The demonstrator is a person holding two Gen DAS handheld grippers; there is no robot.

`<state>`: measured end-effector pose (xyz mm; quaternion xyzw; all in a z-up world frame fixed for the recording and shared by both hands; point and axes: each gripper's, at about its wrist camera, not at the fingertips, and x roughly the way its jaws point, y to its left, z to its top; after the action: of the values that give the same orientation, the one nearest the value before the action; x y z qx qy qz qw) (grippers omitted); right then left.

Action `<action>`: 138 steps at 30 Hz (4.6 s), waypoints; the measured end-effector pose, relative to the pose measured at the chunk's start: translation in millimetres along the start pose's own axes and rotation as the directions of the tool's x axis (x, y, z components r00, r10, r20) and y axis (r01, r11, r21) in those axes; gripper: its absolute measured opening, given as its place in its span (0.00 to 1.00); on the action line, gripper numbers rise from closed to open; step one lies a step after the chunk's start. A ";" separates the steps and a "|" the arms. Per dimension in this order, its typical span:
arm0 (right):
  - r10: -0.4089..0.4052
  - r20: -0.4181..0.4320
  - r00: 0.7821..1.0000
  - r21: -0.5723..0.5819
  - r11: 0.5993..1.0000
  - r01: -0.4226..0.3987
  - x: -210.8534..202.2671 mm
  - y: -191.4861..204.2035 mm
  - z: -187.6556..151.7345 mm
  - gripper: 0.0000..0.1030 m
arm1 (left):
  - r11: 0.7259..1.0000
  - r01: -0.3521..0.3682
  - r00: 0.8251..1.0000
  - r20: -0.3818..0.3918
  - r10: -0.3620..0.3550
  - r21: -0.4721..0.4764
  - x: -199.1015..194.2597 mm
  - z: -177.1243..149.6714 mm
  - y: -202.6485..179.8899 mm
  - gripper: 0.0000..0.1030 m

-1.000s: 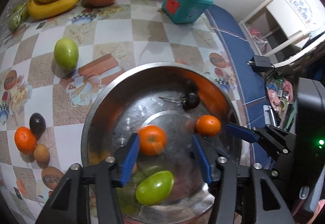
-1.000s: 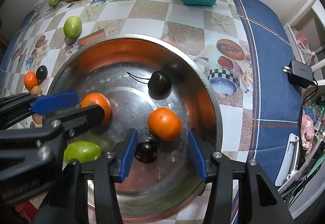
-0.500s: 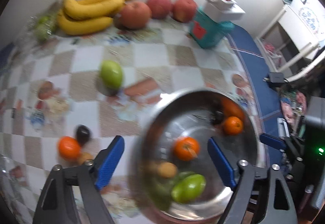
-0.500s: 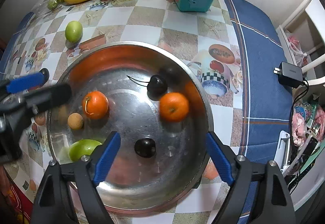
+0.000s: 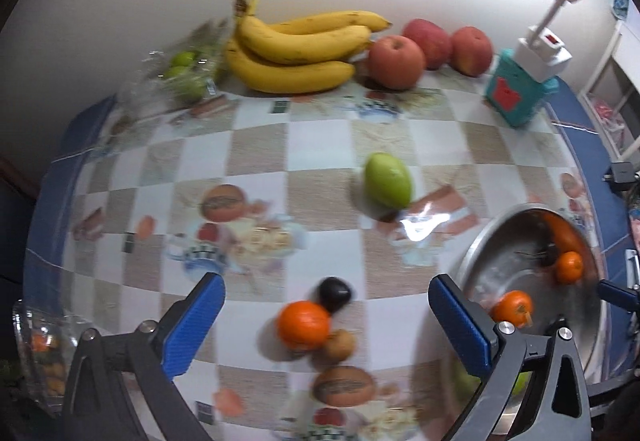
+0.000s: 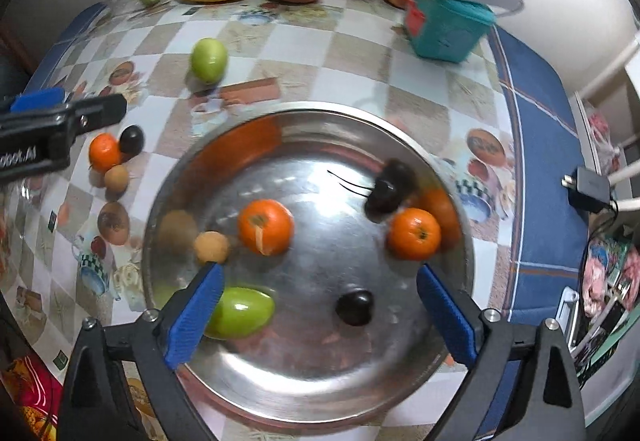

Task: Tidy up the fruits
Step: 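Move both tools back toward the remaining fruit beside the basin, then grasp an orange with the left tool while the right tool grasps a pale green apple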

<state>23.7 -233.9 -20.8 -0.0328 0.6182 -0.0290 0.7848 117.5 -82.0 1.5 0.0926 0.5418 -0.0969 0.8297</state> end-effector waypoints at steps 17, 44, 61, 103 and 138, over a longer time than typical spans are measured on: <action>0.049 0.075 0.996 -0.127 0.991 -0.039 -18.3 69.4 7.6 0.95 | 0.998 0.055 0.998 0.022 -0.055 -0.017 -24.3 -36.4 73.5 1.00; 0.046 0.102 0.994 -0.343 0.939 -0.008 -2.8 128.7 32.1 0.95 | 0.980 0.177 0.983 -0.024 -0.180 -0.090 16.1 -76.1 130.2 0.99; 0.146 -0.064 0.987 -0.353 0.922 -0.160 15.0 131.0 51.8 0.95 | 0.957 0.252 0.953 -0.135 -0.271 -0.141 34.0 -60.9 134.2 0.98; 0.235 0.141 0.962 -0.194 0.959 -0.206 3.9 61.5 132.8 0.68 | 0.945 0.326 0.924 -0.215 -0.316 0.010 55.6 -34.9 60.8 0.73; 0.205 -0.007 0.979 -0.073 0.976 -0.205 81.5 78.0 172.0 0.40 | 0.891 0.442 0.874 -0.177 -0.453 -0.101 80.4 -17.4 57.8 0.41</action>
<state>210.3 -160.5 -66.3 0.0022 0.6185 0.0749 0.7822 148.9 -26.6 -76.3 -0.0501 0.6302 -0.2610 0.7296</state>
